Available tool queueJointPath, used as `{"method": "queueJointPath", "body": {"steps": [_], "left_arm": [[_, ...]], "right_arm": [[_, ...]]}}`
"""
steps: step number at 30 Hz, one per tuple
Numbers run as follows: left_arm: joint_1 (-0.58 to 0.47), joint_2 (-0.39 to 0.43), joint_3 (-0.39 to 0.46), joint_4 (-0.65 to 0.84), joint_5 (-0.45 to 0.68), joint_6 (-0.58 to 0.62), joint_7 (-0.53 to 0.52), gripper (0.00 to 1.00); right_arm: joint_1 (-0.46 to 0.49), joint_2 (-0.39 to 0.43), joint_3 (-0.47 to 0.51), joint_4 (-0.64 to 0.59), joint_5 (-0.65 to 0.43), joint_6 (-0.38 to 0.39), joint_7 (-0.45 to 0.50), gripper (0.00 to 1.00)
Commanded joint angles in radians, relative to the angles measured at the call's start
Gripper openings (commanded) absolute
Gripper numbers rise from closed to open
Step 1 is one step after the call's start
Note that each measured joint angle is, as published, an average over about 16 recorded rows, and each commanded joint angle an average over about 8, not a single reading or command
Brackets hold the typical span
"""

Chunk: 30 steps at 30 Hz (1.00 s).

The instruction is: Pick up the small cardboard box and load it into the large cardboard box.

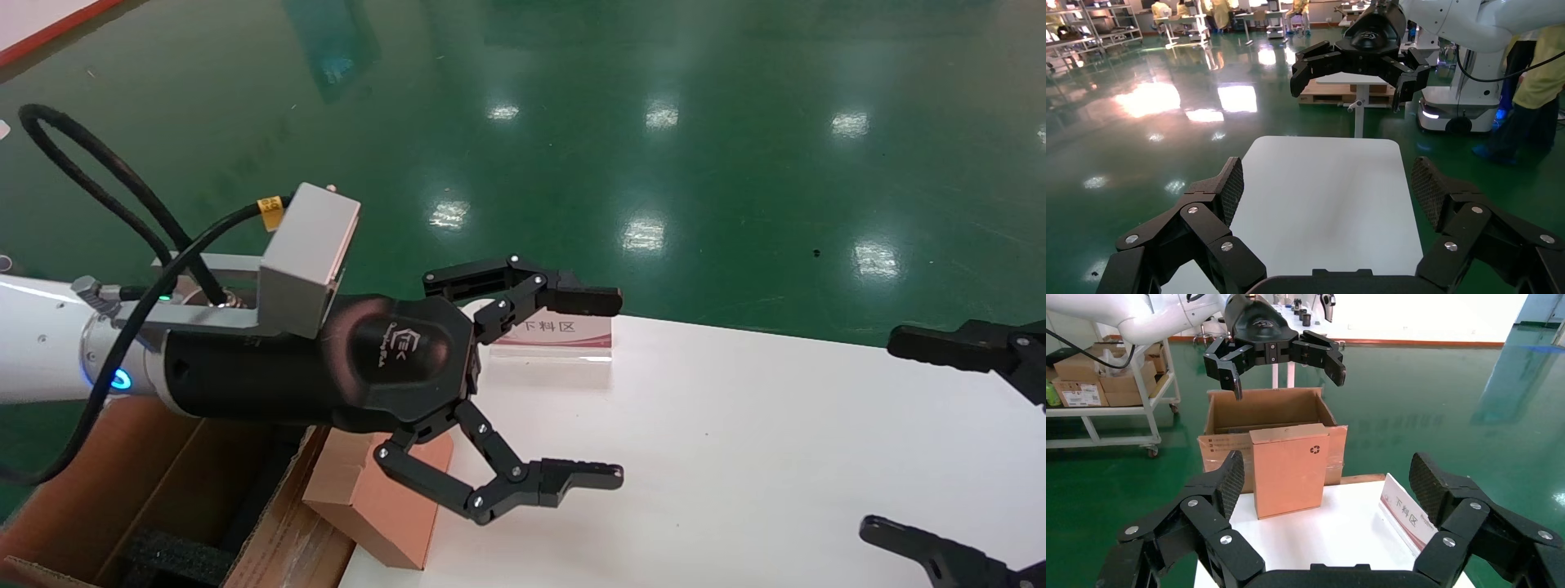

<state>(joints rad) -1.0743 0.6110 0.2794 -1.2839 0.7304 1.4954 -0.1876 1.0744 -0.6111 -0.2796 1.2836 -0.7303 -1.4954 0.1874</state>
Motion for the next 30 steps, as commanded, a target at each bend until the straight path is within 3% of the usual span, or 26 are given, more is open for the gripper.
{"method": "queueJointPath", "body": {"steps": [1, 30], "left_arm": [[0.0, 0.0, 0.0, 0.0, 0.0, 0.0, 0.0, 1.0], [0.001, -0.001, 0.002, 0.0, 0.003, -0.001, -0.003, 1.0]], "right_arm": [[0.0, 0.0, 0.0, 0.0, 0.0, 0.0, 0.0, 1.0], [0.0, 0.0, 0.0, 0.0, 0.0, 0.0, 0.0, 1.0]]}}
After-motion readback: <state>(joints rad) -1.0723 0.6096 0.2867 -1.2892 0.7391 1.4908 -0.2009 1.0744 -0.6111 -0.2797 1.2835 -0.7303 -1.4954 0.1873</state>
